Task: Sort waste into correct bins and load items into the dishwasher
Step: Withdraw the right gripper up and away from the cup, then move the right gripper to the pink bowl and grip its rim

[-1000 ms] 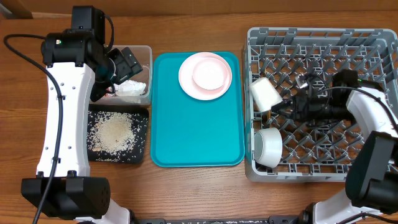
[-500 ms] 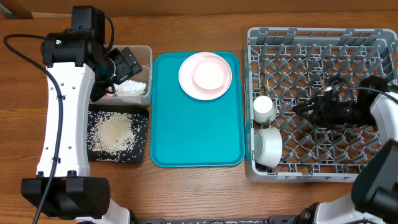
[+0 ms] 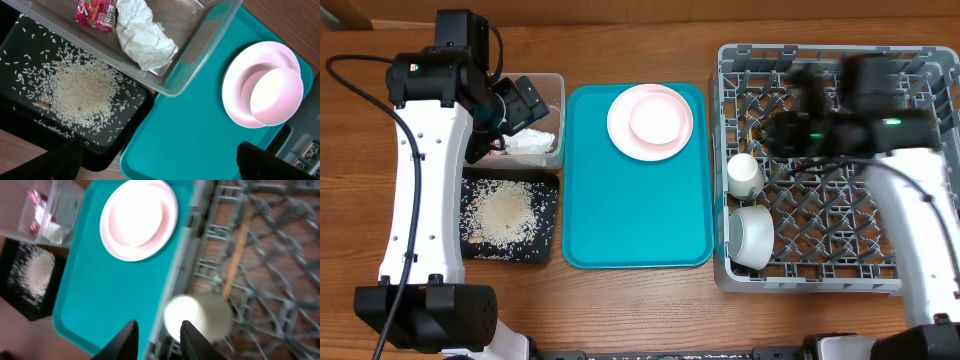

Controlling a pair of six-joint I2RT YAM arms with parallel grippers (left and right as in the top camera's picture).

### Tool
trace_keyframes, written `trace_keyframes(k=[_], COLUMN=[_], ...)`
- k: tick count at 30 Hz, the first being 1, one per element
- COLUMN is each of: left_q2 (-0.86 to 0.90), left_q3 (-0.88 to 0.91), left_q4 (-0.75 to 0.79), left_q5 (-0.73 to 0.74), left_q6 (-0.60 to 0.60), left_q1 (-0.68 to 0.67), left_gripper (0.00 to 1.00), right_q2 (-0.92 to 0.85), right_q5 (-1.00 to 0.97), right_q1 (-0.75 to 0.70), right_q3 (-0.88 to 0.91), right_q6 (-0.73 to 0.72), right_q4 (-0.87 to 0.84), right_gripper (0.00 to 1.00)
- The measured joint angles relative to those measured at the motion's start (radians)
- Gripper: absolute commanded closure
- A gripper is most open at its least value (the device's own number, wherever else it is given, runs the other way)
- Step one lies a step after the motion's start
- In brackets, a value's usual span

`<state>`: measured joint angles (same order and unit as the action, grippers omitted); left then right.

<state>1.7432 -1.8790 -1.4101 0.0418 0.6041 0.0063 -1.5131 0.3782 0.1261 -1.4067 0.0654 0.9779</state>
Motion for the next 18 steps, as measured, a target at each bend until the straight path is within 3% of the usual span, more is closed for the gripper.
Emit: trace_keyframes(k=[8,18], left_q2=[0.000,0.000], left_q3=[0.000,0.000], left_q4=[0.000,0.000], left_q5=[0.000,0.000], left_q6=[0.000,0.000], left_q1=[0.000,0.000], left_gripper=[0.00,0.00], right_q2=[-0.075,-0.319], right_q5=[-0.309,-0.407], right_q1=[0.361,0.418], right_q3=[0.000,-0.016], right_q6=[-0.050,-0.041], right_q4=[-0.263,-0.374], right_gripper=[0.51,0.50])
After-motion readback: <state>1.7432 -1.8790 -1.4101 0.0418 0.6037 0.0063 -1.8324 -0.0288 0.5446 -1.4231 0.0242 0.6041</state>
